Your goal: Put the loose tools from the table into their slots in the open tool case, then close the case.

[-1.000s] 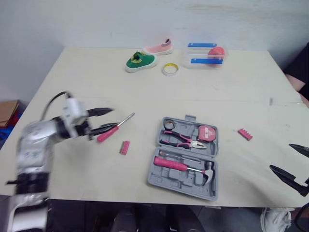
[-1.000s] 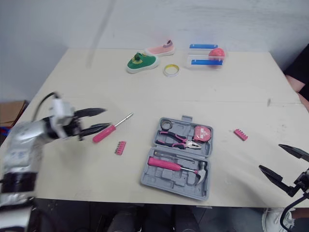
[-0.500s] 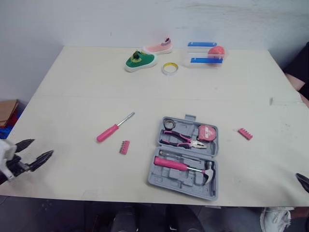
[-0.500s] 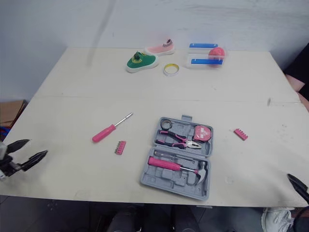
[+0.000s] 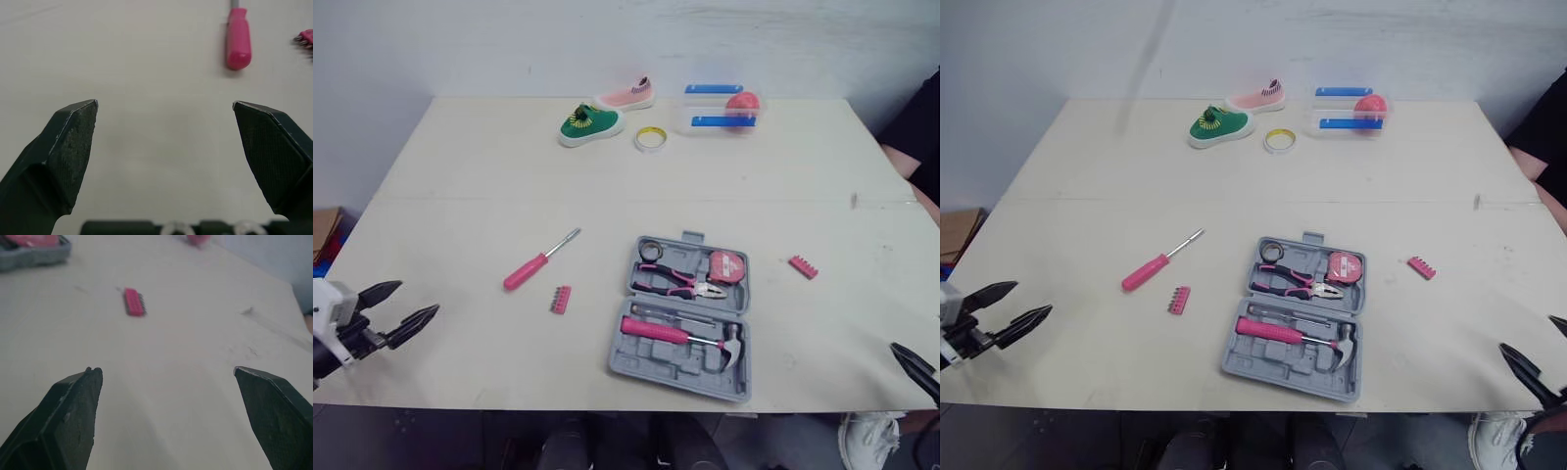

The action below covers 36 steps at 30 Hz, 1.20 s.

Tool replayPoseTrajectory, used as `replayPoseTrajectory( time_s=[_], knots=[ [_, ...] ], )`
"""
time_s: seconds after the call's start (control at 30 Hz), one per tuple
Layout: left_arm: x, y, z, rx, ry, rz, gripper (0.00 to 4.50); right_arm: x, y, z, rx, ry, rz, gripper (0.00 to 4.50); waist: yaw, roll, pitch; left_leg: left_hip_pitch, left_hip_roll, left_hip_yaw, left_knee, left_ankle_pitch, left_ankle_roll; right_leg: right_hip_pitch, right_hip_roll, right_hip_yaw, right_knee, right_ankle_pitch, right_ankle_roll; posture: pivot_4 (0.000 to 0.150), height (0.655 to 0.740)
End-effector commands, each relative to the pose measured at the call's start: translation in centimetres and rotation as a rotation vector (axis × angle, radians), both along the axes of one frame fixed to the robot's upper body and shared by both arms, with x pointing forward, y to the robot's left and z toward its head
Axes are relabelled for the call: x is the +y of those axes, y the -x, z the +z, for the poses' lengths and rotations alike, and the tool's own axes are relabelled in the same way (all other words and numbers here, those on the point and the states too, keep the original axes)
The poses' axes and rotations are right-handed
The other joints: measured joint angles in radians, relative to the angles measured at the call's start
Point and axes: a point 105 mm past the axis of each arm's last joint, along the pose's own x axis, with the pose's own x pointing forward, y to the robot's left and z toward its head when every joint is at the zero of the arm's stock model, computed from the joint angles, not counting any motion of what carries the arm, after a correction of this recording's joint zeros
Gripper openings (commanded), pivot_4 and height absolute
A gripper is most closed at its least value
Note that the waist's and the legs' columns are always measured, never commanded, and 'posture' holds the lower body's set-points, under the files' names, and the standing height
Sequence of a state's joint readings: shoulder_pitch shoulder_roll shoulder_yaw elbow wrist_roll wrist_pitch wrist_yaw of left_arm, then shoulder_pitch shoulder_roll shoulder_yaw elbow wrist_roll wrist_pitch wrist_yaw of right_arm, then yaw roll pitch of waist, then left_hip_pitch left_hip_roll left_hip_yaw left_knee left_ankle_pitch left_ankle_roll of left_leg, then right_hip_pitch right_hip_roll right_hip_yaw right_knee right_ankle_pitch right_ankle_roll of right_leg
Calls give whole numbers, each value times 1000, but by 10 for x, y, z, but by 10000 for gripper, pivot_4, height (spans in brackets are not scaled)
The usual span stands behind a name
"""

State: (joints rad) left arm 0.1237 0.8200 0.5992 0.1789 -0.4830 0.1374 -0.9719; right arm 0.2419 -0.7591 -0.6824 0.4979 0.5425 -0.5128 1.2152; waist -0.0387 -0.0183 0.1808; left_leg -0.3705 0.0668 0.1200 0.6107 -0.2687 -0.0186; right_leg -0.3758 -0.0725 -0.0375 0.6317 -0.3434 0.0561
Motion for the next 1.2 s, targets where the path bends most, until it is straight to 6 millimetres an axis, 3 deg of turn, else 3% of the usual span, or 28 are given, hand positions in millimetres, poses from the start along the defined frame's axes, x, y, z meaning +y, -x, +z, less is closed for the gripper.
replayPoseTrajectory(
  time_s=[0.03,0.1,0.23,0.43,0.6,0.9,1.03,1.2],
  knots=[
    [-37,-9,10,-27,2,-103,44673,38,-15,17,-92,-52,143,45000,4,0,0,0,0,0,0,0,0,0,0,0,0,0,0,1500,7400],
    [-64,-4,10,7,-31,-176,44673,64,-24,21,-114,-72,235,45000,5,-1,0,-1,0,0,0,0,0,0,0,0,0,0,0,1500,7400],
    [-105,2,23,-44,18,-207,44673,92,-32,25,-113,-97,331,45000,8,0,1,-1,-1,1,1,0,1,0,0,1,0,1,2,1500,7400],
    [-115,-5,5,-7,22,-91,44673,120,-43,30,-146,-133,444,45000,10,0,1,0,-1,0,1,4,4,1,2,1,1,1,2,1500,7400],
    [-154,-10,-13,0,116,-47,44673,160,-47,29,-181,-101,643,45000,9,0,1,0,-2,0,2,6,7,2,1,2,1,2,4,1500,7400],
    [-182,-30,-37,16,86,76,44673,176,-52,32,-164,-68,785,45000,13,-1,1,0,-3,0,4,8,8,1,2,3,2,4,6,1500,7400],
    [-196,-30,-44,52,120,63,44673,181,-49,32,-159,-71,826,45000,11,-1,1,0,-3,1,4,7,8,1,2,3,2,4,6,1500,7400],
    [-200,-31,-54,83,133,106,44673,191,-45,34,-154,-64,874,45000,11,-1,1,0,-2,0,4,8,8,1,2,3,4,4,6,1500,7400]
  ],
)
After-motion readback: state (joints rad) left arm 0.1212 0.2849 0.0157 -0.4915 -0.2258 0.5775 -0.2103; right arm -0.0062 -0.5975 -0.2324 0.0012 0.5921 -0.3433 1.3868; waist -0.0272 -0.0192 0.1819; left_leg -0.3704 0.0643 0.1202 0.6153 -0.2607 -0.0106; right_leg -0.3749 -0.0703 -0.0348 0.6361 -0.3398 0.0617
